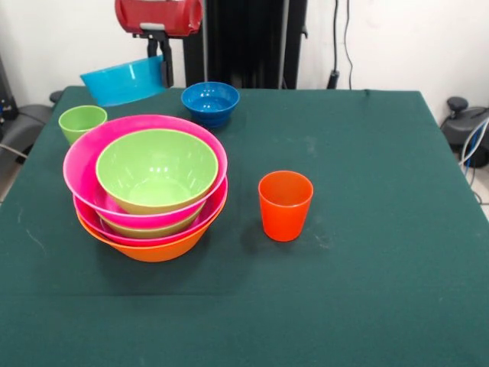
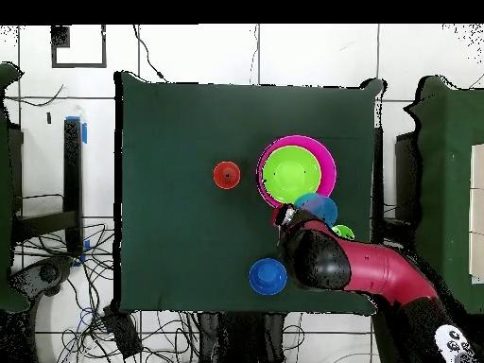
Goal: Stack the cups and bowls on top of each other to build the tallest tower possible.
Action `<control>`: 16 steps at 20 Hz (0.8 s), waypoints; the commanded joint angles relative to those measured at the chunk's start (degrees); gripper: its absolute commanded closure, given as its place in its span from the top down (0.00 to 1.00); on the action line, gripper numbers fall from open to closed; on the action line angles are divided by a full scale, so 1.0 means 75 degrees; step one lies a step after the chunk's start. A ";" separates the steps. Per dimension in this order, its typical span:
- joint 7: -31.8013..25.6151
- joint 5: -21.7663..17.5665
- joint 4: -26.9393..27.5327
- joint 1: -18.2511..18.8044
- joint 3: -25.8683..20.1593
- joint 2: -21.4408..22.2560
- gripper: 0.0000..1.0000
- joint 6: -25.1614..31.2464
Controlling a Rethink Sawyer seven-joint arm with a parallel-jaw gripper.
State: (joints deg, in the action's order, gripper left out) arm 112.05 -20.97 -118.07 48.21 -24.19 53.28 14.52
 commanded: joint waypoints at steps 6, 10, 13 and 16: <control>-0.0109 0.0014 -0.0780 0.0053 -0.0668 0.0010 0.00 0.0803; -0.0270 0.0101 -0.0528 0.0008 -0.0811 0.0212 0.00 0.1052; -0.0490 0.0245 -0.0211 0.0001 -0.1018 0.0270 0.00 0.1484; -0.0712 0.0402 0.0101 0.0037 -0.1265 0.0291 0.00 0.2021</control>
State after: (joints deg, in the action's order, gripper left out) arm 112.05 -20.47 -119.10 49.33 -28.07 55.37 19.56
